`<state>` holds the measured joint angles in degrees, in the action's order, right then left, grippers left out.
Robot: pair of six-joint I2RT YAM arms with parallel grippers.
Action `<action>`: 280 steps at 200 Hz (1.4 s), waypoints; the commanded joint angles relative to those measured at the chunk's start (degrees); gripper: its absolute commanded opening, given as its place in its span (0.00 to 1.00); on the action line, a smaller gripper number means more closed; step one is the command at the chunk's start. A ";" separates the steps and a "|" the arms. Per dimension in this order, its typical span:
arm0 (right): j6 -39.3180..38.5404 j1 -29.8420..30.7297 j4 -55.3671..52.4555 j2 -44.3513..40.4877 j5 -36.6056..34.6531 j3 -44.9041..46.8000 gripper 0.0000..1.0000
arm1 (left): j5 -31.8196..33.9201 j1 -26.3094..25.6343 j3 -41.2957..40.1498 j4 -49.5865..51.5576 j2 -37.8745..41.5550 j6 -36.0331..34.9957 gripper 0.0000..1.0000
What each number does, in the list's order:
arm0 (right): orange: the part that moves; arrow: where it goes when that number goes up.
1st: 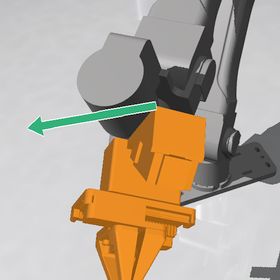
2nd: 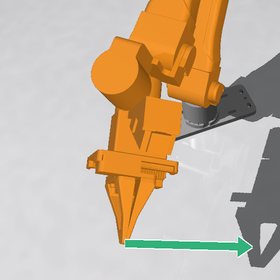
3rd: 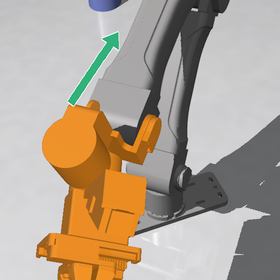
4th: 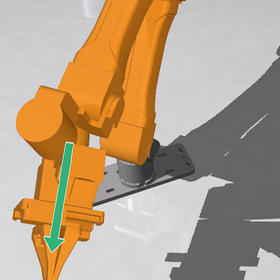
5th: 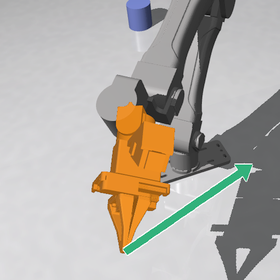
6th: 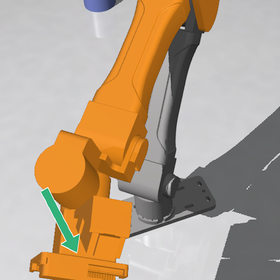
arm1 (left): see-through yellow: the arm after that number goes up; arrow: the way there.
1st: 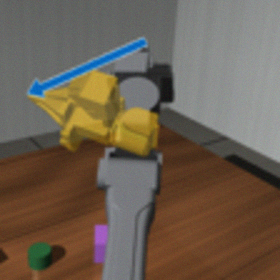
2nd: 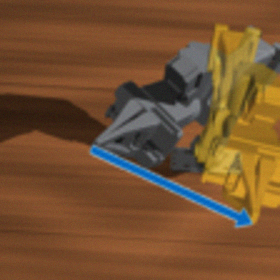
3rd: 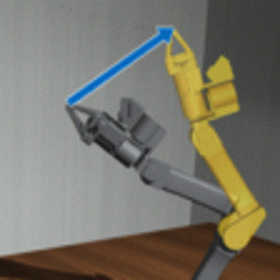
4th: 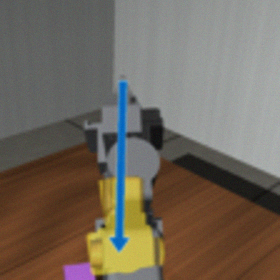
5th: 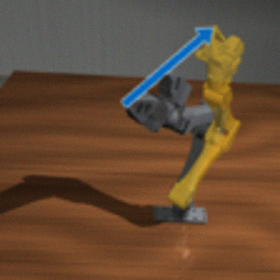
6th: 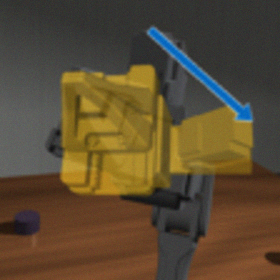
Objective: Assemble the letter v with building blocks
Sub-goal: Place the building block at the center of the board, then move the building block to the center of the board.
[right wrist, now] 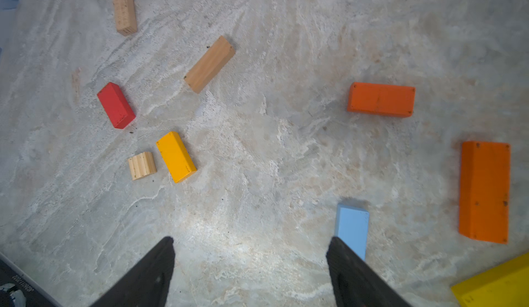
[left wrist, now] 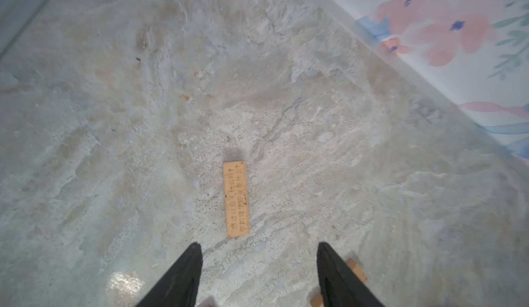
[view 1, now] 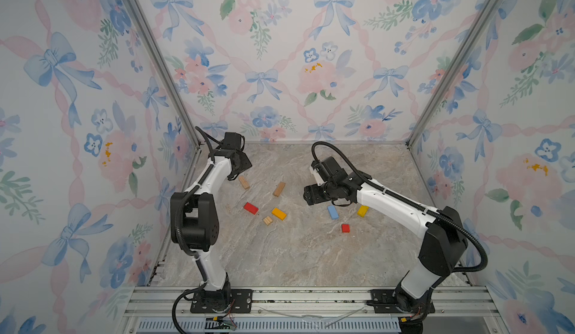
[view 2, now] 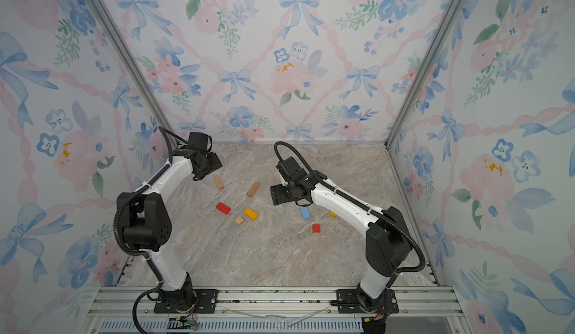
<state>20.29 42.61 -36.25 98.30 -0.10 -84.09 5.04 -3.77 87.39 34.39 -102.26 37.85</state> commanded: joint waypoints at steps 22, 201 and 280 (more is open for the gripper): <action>-5.69 5.11 -4.54 9.10 2.66 -12.43 0.84 | -4.36 -0.36 -5.02 0.76 14.63 -8.60 0.64; -13.22 15.29 -16.44 55.05 0.29 -67.69 0.77 | 4.19 1.75 -38.94 -20.55 51.64 -27.72 0.55; -13.59 16.38 -12.65 59.04 -1.22 -68.04 0.75 | 3.89 1.75 -42.22 -21.88 53.75 -27.34 0.54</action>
<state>7.20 57.87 -49.58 154.54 -0.23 -150.67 9.17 -2.31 45.89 14.20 -48.93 11.07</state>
